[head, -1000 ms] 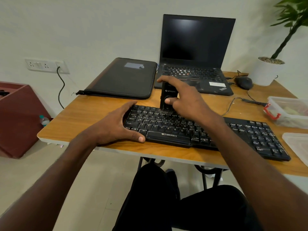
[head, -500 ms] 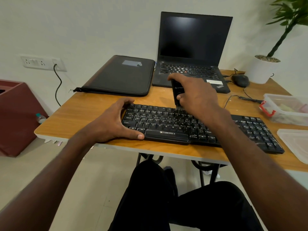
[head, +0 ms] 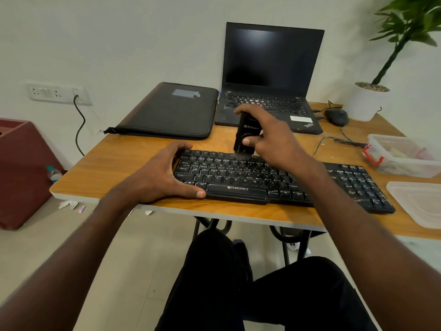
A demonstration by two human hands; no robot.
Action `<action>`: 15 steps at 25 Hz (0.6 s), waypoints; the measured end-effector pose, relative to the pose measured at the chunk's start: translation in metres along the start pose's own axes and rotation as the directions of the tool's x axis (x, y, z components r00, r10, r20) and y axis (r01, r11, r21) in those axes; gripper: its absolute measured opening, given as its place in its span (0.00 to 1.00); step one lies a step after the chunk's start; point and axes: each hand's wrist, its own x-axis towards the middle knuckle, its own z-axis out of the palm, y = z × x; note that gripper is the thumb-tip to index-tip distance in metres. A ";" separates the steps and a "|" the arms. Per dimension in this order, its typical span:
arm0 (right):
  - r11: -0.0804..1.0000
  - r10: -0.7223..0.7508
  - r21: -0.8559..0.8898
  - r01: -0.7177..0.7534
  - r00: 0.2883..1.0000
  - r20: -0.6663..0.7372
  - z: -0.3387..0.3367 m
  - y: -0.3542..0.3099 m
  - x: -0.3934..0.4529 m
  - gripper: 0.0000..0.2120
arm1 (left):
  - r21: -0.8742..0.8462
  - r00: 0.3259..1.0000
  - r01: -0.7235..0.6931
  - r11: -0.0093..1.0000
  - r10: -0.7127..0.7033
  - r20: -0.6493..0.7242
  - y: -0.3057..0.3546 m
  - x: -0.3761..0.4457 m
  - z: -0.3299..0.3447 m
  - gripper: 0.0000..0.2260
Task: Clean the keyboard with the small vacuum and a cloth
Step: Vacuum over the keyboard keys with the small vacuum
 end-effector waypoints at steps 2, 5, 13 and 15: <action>0.999 0.033 0.003 -0.033 0.999 0.041 -0.004 0.006 -0.001 0.31 | -0.003 1.000 -0.001 1.000 0.001 0.014 -0.002 0.001 0.000 0.52; 0.984 0.155 -0.094 -0.154 0.988 0.001 -0.015 0.015 -0.002 0.30 | 0.010 1.000 0.003 1.000 -0.003 0.027 -0.002 0.002 -0.001 0.54; 0.995 0.077 0.055 -0.077 0.997 0.012 -0.012 0.001 -0.007 0.18 | -0.005 0.998 0.063 0.998 -0.063 0.015 0.004 -0.003 0.000 0.59; 0.989 0.106 -0.100 -0.108 0.994 -0.025 -0.024 0.011 -0.005 0.17 | 0.004 0.998 0.059 0.998 -0.059 0.011 0.005 -0.001 0.000 0.57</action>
